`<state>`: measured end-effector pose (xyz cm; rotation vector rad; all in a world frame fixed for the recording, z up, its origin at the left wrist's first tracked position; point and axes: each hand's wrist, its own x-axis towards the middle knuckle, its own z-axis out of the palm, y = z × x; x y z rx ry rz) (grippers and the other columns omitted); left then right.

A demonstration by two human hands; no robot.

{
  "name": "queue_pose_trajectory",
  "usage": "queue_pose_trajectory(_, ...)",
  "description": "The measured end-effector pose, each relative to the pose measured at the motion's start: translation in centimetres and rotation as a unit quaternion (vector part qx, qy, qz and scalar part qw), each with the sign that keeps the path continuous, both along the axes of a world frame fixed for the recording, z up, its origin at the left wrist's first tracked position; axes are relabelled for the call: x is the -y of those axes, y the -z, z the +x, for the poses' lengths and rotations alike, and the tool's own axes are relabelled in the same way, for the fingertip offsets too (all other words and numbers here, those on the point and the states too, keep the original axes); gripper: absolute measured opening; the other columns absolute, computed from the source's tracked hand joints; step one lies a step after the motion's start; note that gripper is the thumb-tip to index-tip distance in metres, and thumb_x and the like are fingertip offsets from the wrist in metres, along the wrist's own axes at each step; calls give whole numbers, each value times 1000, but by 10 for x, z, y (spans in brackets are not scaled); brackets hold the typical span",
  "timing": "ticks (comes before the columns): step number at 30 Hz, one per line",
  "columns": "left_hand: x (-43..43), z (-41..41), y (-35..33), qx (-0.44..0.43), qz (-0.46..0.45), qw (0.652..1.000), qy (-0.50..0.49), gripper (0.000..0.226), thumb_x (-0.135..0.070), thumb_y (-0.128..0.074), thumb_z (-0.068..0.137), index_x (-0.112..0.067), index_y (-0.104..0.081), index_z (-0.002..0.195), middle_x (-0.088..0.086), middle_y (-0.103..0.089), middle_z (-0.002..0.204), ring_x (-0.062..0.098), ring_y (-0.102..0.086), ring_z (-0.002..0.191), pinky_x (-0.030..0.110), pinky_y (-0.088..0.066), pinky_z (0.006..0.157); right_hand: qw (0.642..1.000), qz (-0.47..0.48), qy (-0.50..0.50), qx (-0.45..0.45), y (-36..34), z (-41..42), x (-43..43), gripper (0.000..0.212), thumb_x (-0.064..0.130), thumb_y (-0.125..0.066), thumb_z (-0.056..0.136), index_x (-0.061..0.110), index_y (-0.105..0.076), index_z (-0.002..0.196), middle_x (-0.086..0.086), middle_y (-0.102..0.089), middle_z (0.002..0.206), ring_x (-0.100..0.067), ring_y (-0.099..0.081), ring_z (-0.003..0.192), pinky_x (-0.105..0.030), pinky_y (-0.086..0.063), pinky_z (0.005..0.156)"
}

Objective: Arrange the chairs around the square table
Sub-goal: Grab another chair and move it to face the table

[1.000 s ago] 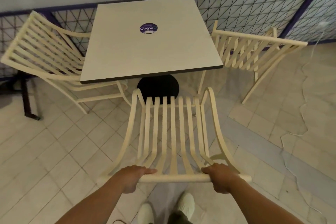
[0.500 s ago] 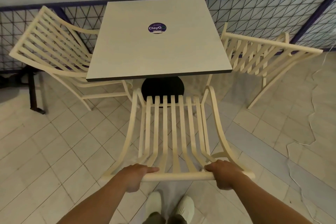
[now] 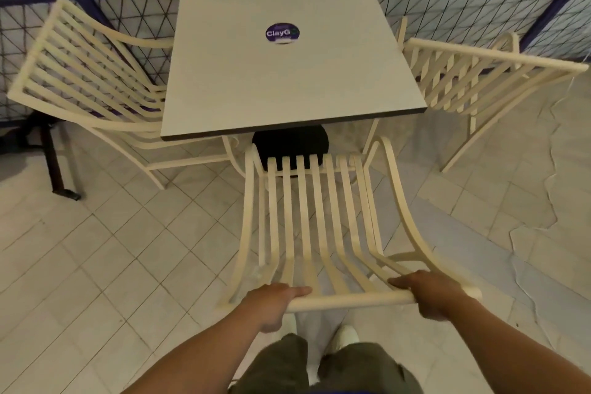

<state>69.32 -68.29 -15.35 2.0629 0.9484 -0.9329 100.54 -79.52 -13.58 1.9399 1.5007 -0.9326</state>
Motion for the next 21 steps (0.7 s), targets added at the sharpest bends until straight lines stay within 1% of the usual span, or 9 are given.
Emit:
queue_pose_trajectory(2, -9, -3, 0, 10, 16, 1000, -4, 99, 3, -62, 87, -60, -17, 149, 1, -50, 136, 27, -58, 109, 45, -53, 93, 1000, 2, 4, 7, 2, -2, -9, 77, 8, -63, 89, 54, -36, 144, 8, -56, 134, -16, -58, 114, -30, -49, 92)
queue_pose_trajectory(5, -29, -4, -3, 11, 31, 999, -6, 95, 2, -62, 89, -58, -19, 150, 2, -52, 134, 26, -60, 108, 43, -53, 93, 1000, 9, -18, 5, 3, -5, -29, 75, 9, -62, 91, 51, -34, 147, 7, -54, 136, -16, -57, 116, -30, -48, 95)
queue_pose_trajectory(8, -49, -6, -6, 5, 44, 999, -8, 95, 3, -60, 89, -59, -20, 150, 3, -54, 130, 25, -61, 103, 41, -54, 87, 999, 9, -47, -11, 3, -4, -48, 70, 9, -58, 93, 46, -34, 149, 3, -52, 140, -19, -54, 120, -32, -45, 98)
queue_pose_trajectory(14, -69, -2, -7, -6, 66, 997, -25, 96, 4, -57, 90, -63, -21, 147, 1, -54, 129, 24, -61, 101, 35, -51, 78, 996, 23, -74, -32, 3, 5, -75, 70, 9, -57, 93, 42, -34, 150, 0, -53, 137, -21, -55, 119, -33, -45, 96)
queue_pose_trajectory(18, -76, 0, -7, -4, 74, 997, -33, 94, 4, -57, 90, -60, -21, 149, 0, -54, 134, 23, -61, 106, 33, -50, 79, 996, 33, -75, -40, 4, 8, -85, 67, 9, -60, 91, 42, -41, 146, 1, -56, 132, -21, -57, 115, -35, -47, 97)
queue_pose_trajectory(21, -78, -5, -8, 1, 78, 996, -48, 90, 2, -56, 91, -58, -23, 150, -3, -54, 136, 21, -60, 106, 30, -47, 77, 996, 27, -68, -53, 3, 9, -87, 62, 11, -61, 89, 40, -47, 142, 2, -57, 130, -20, -57, 114, -34, -47, 97)
